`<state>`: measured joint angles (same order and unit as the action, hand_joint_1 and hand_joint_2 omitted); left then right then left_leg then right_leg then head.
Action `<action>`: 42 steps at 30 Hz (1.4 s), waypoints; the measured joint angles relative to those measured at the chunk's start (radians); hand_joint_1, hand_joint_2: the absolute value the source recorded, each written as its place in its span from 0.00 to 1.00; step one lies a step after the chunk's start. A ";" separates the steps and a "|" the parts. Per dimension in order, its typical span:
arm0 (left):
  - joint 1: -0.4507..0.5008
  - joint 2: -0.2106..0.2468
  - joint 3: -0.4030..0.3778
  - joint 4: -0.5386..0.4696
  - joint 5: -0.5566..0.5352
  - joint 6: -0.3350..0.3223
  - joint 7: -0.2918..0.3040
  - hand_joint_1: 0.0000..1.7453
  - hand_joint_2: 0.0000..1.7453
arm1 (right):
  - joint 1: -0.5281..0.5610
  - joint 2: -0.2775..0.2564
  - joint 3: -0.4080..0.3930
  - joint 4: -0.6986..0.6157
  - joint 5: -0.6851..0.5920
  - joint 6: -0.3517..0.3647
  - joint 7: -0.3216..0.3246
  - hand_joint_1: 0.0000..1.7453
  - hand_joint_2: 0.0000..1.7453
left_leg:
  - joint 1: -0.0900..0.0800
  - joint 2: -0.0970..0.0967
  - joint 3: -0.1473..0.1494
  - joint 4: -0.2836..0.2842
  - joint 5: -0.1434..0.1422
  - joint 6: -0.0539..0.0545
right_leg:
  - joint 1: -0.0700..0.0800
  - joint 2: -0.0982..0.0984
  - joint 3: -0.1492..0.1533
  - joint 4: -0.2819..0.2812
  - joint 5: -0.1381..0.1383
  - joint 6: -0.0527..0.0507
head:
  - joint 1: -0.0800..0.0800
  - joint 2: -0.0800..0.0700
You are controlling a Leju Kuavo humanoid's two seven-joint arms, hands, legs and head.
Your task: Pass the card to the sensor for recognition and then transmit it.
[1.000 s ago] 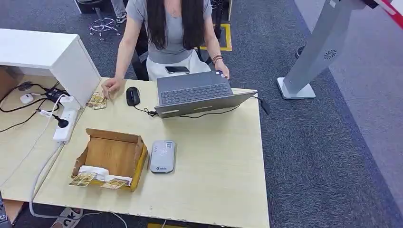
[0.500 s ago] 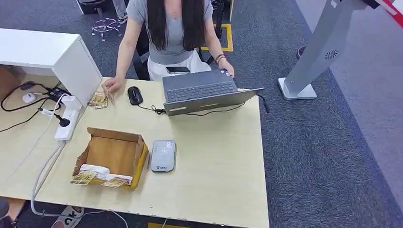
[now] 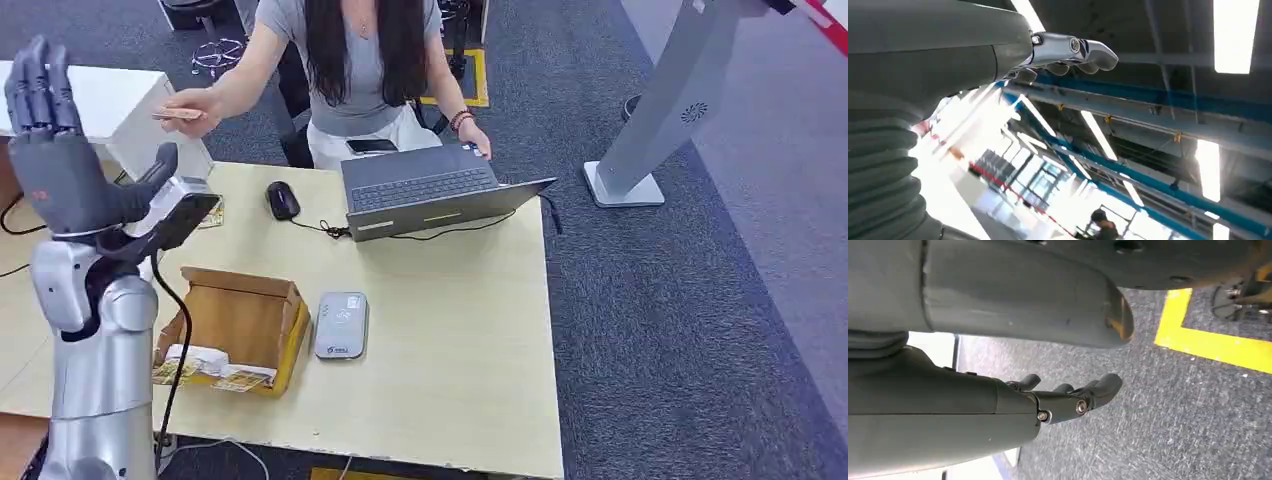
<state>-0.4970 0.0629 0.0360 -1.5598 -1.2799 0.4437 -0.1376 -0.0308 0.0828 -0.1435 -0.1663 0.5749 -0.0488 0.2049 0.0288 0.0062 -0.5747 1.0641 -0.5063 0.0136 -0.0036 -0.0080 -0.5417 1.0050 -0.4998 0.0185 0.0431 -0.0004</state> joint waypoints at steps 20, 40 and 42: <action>-0.169 0.043 -0.089 0.279 -0.107 0.008 0.066 0.00 1.00 | -0.002 -0.001 0.014 -0.002 0.012 0.001 0.000 0.00 0.00 | -0.001 0.002 -0.003 0.000 0.001 -0.002 | 0.000 0.002 -0.004 0.003 0.001 -0.001 | 0.000 0.000; -0.187 0.056 -0.127 0.473 -0.092 0.050 0.062 1.00 1.00 | -0.002 0.000 0.021 -0.002 0.034 0.016 0.014 0.00 0.00 | -0.001 0.002 -0.005 0.000 0.002 -0.003 | 0.000 0.002 -0.006 0.005 0.000 -0.001 | 0.000 0.000; -0.183 0.055 -0.128 0.473 -0.085 0.054 0.062 1.00 1.00 | -0.002 -0.001 0.021 -0.002 0.039 0.016 0.014 0.00 0.00 | -0.001 0.002 -0.005 0.000 0.002 -0.003 | 0.000 0.002 -0.006 0.005 0.000 -0.001 | 0.000 0.000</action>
<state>-0.6799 0.1175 -0.0919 -1.0864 -1.3649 0.4978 -0.0759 -0.0326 0.0820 -0.1221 -0.1682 0.6138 -0.0328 0.2190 0.0275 0.0079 -0.5800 1.0636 -0.5042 0.0102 -0.0036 -0.0060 -0.5480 1.0101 -0.4994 0.0178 0.0427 -0.0004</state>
